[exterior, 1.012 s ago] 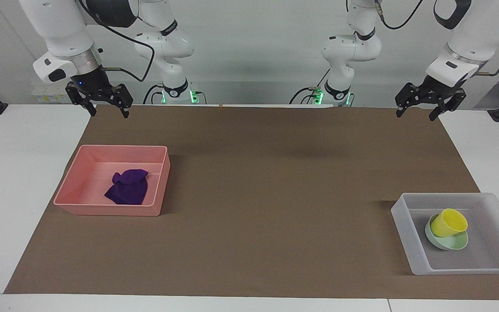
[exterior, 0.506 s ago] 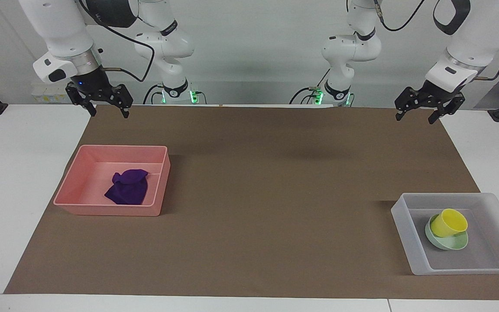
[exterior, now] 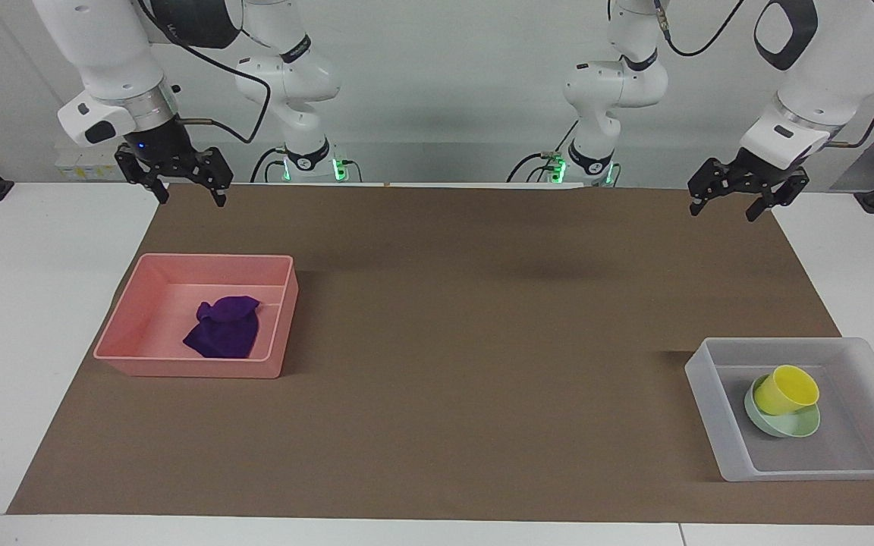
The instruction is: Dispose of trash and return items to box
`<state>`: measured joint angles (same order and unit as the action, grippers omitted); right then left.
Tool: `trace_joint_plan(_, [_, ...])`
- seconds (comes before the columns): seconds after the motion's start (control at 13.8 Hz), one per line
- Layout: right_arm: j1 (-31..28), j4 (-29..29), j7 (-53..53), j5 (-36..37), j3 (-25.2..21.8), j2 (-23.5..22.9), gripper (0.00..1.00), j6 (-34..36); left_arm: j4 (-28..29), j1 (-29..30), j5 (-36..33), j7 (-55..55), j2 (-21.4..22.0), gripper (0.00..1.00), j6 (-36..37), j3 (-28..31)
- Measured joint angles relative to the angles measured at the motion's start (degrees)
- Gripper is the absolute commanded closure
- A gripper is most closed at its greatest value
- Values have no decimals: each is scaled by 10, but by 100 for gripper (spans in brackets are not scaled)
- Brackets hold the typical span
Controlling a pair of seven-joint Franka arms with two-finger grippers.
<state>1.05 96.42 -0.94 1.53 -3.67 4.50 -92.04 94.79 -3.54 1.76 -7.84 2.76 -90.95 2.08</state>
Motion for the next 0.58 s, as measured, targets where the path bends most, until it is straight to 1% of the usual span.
trace_joint_plan(0.58, [0, 0, 0, 0, 0, 0, 0, 0, 1, 0, 0, 16, 1, 0, -2, 0])
